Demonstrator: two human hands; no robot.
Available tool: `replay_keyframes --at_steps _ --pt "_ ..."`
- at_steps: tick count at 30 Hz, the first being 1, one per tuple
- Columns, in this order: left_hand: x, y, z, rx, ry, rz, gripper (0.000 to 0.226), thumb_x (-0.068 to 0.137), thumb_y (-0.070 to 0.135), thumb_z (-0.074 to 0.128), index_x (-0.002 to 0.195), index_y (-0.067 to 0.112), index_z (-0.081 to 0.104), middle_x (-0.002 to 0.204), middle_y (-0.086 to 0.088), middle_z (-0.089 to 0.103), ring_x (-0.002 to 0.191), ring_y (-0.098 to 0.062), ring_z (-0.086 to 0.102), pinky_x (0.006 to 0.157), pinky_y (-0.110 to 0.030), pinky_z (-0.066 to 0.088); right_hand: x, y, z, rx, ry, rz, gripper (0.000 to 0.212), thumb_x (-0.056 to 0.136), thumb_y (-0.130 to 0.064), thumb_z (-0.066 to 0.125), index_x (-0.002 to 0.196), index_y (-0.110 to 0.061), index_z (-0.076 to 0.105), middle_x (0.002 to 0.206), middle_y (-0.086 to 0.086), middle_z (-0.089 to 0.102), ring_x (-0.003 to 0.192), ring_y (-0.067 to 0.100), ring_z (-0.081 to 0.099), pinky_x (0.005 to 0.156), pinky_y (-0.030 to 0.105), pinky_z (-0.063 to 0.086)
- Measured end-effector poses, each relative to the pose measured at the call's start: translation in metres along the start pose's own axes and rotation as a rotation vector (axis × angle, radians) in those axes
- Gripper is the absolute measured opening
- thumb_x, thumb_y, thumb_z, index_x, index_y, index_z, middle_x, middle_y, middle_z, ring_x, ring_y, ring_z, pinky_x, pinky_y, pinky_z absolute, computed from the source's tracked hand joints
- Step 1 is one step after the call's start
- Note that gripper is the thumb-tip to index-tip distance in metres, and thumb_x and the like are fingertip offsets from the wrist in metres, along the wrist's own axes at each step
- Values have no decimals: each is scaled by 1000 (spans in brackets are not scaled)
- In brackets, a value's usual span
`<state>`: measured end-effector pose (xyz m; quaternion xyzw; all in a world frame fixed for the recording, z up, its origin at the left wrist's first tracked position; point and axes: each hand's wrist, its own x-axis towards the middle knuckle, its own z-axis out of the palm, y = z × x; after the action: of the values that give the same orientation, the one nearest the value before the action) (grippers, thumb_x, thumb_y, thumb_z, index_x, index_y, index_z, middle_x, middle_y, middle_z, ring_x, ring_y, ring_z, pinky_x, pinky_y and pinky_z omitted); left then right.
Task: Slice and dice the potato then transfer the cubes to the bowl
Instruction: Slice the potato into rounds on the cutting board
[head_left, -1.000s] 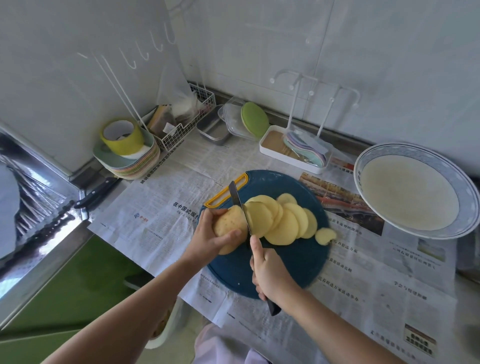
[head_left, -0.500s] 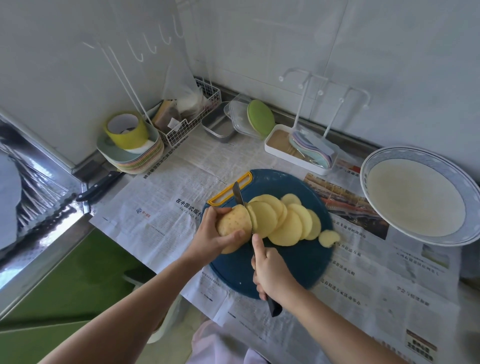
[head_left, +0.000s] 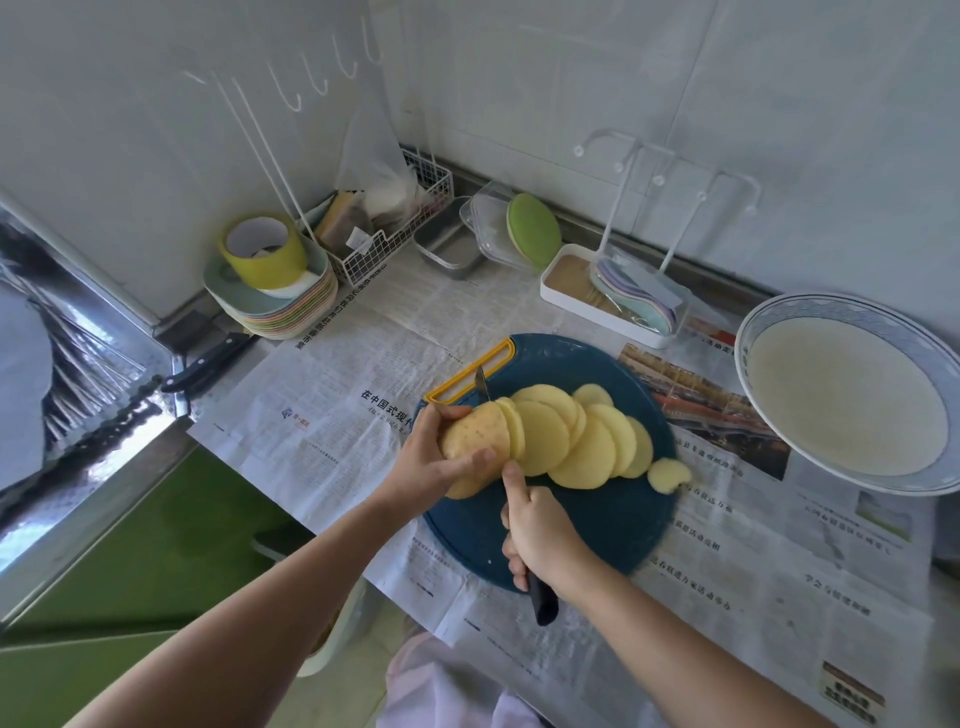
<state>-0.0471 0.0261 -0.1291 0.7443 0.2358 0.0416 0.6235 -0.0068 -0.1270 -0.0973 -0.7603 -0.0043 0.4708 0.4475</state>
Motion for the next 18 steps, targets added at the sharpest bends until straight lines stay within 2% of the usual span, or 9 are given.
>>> replay_keyframes --at_steps 2,4,8,10,12,18 --pt "1 0 -1 -9 -10 -9 68 52 59 73 110 31 50 118 1 50 108 -8 52 84 -18 47 1 7 3 -10 14 -38 53 98 -57 25 70 -13 36 41 -2 34 28 11 33 37 23 31" --pt "4 2 -3 -92 -25 -62 70 51 55 75 111 27 51 116 0 53 105 -9 55 81 -21 50 5 15 8 -65 57 -84 55 97 -57 25 68 -12 37 50 0 36 30 8 35 39 25 33" --pt "9 5 -10 -196 -29 -175 73 49 57 75 111 26 53 114 -4 59 99 -17 61 76 -28 53 13 20 17 -190 141 -154 58 97 -56 23 67 -10 44 59 1 44 49 15 43 56 37 44" --pt "11 6 -12 -215 -27 -198 73 50 58 74 112 26 53 113 -5 60 96 -17 63 74 -29 53 14 18 18 -256 147 -149 58 99 -54 21 70 -10 47 64 3 48 55 17 48 61 37 49" --pt "10 7 -13 -219 -38 -204 74 50 58 74 113 25 53 113 -5 61 96 -17 63 74 -28 53 14 17 18 -260 133 -137 58 99 -54 20 72 -10 47 66 3 49 54 16 48 59 36 49" --pt "6 9 -15 -260 -23 -199 78 49 57 78 113 21 55 112 -8 62 89 -13 65 68 -25 53 16 17 15 -222 140 -91 58 97 -58 20 74 -12 45 61 0 42 46 12 39 44 25 32"
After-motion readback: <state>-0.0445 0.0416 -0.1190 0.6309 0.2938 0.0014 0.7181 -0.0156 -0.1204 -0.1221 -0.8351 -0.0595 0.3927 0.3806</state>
